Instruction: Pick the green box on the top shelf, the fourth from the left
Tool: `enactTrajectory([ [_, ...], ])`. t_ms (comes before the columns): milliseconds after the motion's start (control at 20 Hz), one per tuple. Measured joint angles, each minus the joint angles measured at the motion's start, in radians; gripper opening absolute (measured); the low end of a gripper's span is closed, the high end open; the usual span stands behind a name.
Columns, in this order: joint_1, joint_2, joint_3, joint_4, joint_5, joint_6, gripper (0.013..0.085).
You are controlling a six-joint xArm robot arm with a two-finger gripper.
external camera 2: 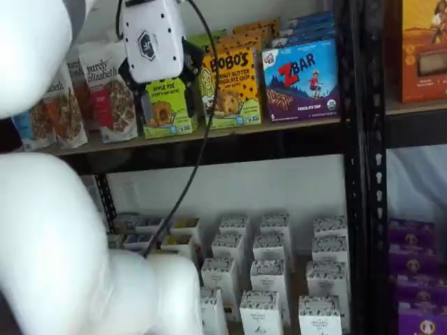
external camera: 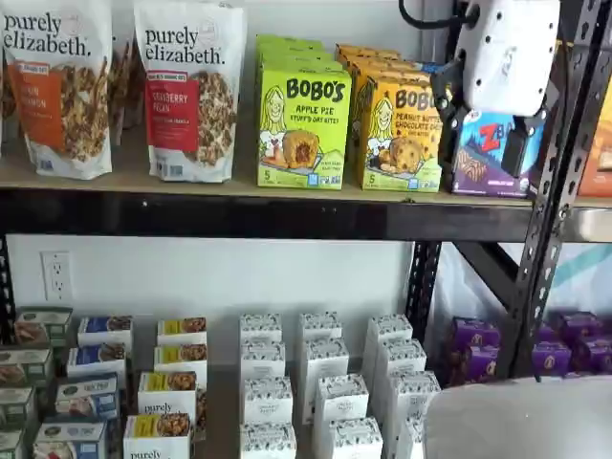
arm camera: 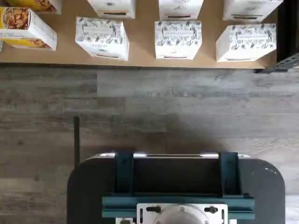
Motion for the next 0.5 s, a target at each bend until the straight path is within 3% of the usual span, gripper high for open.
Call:
enactTrajectory([
  [50, -0.009, -0.002, 0.002, 0.011, -0.002, -0.005, 0.0850],
  [100, -0.060, -0.009, 0.010, 0.062, -0.011, -0.031, 0.0850],
  [200, -0.101, -0.014, 0.015, 0.107, -0.017, -0.056, 0.0850],
  [500, -0.105, -0.022, 0.026, 0.107, -0.036, -0.066, 0.0850],
])
